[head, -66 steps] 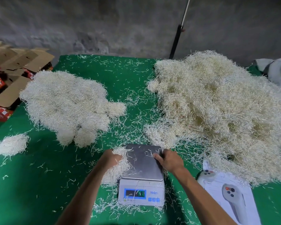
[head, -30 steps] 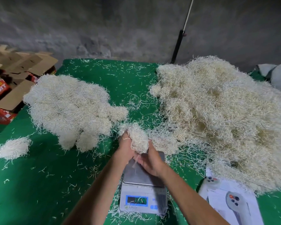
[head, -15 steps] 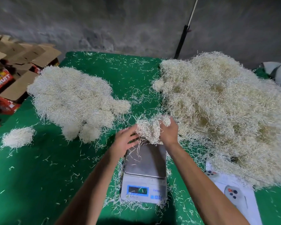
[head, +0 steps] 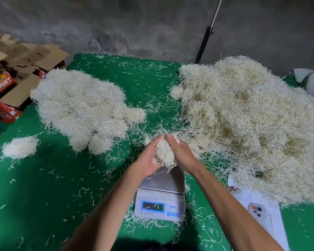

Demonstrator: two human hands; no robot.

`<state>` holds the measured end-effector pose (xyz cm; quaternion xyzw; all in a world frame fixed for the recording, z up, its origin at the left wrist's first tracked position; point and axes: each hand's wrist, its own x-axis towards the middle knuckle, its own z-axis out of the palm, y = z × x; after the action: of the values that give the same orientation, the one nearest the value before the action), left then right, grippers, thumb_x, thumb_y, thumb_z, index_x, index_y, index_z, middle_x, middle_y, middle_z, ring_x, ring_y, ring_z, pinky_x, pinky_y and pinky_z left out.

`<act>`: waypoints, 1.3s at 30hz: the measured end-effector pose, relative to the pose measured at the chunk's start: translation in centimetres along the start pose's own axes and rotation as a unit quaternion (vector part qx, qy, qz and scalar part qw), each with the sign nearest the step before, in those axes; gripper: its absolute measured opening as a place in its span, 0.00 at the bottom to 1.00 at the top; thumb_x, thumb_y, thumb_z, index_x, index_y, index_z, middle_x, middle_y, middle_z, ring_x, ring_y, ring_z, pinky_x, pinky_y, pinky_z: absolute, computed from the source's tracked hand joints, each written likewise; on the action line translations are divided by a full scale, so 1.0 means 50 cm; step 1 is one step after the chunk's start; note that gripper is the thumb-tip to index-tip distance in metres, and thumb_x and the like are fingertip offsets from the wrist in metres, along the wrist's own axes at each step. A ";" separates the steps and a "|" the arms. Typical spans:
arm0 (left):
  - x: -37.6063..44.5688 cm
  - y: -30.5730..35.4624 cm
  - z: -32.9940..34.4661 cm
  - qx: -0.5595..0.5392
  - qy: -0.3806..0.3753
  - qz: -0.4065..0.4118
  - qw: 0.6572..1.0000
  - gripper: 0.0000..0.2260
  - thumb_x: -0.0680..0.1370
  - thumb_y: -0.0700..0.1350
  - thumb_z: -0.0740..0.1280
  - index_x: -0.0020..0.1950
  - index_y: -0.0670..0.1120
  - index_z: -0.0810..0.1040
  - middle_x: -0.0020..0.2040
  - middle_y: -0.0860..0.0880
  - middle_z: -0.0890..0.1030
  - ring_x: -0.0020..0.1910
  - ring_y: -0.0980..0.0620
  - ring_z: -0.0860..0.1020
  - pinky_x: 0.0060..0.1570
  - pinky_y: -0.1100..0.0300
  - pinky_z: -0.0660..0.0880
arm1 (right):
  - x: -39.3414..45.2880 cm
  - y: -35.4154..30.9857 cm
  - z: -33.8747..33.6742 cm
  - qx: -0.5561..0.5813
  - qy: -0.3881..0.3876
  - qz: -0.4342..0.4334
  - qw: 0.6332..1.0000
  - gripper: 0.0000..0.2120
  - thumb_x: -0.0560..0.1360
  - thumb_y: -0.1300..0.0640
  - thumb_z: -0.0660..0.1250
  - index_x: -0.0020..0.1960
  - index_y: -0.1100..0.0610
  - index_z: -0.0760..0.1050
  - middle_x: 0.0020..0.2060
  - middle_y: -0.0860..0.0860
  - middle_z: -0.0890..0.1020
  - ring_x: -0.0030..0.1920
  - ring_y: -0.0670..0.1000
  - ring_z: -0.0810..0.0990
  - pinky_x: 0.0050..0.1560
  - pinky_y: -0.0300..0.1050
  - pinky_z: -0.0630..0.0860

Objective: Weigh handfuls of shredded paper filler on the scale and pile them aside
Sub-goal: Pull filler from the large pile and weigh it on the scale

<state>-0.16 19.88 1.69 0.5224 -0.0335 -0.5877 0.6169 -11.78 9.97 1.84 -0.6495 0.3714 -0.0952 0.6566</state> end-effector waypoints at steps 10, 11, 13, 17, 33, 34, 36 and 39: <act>-0.003 -0.006 -0.063 0.119 -0.027 -0.011 0.992 0.59 0.63 0.65 0.82 0.82 0.48 0.51 0.78 0.39 0.64 0.76 0.41 0.67 0.74 0.43 0.66 | -0.036 0.075 -0.041 0.000 0.127 -0.057 0.990 0.15 0.78 0.60 0.69 0.65 0.53 0.76 0.58 0.46 0.82 0.58 0.49 0.82 0.59 0.44 0.79; -0.007 -0.010 -0.072 0.152 -0.025 -0.006 0.988 0.62 0.61 0.62 0.84 0.82 0.47 0.49 0.79 0.40 0.61 0.77 0.42 0.64 0.74 0.43 0.64 | -0.038 0.081 -0.044 -0.007 0.145 -0.049 0.988 0.18 0.79 0.60 0.70 0.68 0.54 0.74 0.60 0.45 0.79 0.58 0.48 0.80 0.59 0.41 0.77; -0.002 -0.027 -0.085 0.258 0.055 0.012 0.965 0.60 0.62 0.59 0.83 0.82 0.46 0.50 0.81 0.41 0.57 0.78 0.41 0.61 0.74 0.44 0.62 | -0.043 0.099 -0.046 -0.020 0.168 -0.034 0.985 0.21 0.79 0.59 0.71 0.70 0.55 0.72 0.62 0.47 0.76 0.60 0.49 0.78 0.63 0.43 0.76; -0.005 -0.054 -0.102 0.377 0.155 0.082 0.909 0.44 0.72 0.55 0.77 0.81 0.44 0.59 0.78 0.39 0.65 0.74 0.41 0.69 0.70 0.50 0.67 | -0.051 0.144 -0.047 -0.040 0.184 -0.011 0.982 0.20 0.79 0.57 0.71 0.69 0.59 0.73 0.62 0.54 0.80 0.55 0.53 0.84 0.58 0.45 0.81; -0.034 -0.307 -0.305 0.632 0.213 0.171 0.725 0.16 0.84 0.41 0.59 0.71 0.44 0.75 0.75 0.47 0.70 0.76 0.47 0.66 0.76 0.48 0.61 | -0.174 0.433 -0.037 -0.516 0.126 0.097 0.842 0.30 0.86 0.46 0.42 0.83 0.54 0.35 0.81 0.52 0.35 0.81 0.52 0.34 0.82 0.54 0.41; -0.041 -0.325 -0.311 0.639 0.207 0.177 0.719 0.19 0.84 0.42 0.59 0.76 0.45 0.70 0.80 0.49 0.63 0.80 0.50 0.58 0.79 0.53 0.52 | -0.171 0.434 -0.035 -0.523 0.126 0.100 0.837 0.30 0.86 0.47 0.42 0.83 0.54 0.34 0.81 0.52 0.35 0.81 0.52 0.34 0.82 0.54 0.41; -0.052 -0.335 -0.309 0.628 0.201 0.194 0.726 0.21 0.85 0.42 0.58 0.79 0.45 0.66 0.82 0.51 0.58 0.81 0.54 0.52 0.78 0.60 0.44 | -0.169 0.430 -0.033 -0.536 0.120 0.108 0.828 0.30 0.86 0.47 0.42 0.83 0.54 0.34 0.81 0.52 0.34 0.81 0.53 0.33 0.81 0.54 0.39; -0.060 -0.334 -0.314 0.638 0.188 0.205 0.718 0.21 0.85 0.42 0.60 0.79 0.46 0.67 0.82 0.51 0.58 0.81 0.54 0.52 0.78 0.60 0.44 | -0.171 0.432 -0.032 -0.542 0.128 0.103 0.824 0.30 0.86 0.47 0.42 0.83 0.54 0.35 0.81 0.53 0.35 0.81 0.53 0.35 0.81 0.54 0.39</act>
<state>-2.32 35.60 -15.12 0.8723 -0.3902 -0.1756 0.2366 -26.51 16.89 -14.82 -0.8409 0.5083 0.1073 0.1515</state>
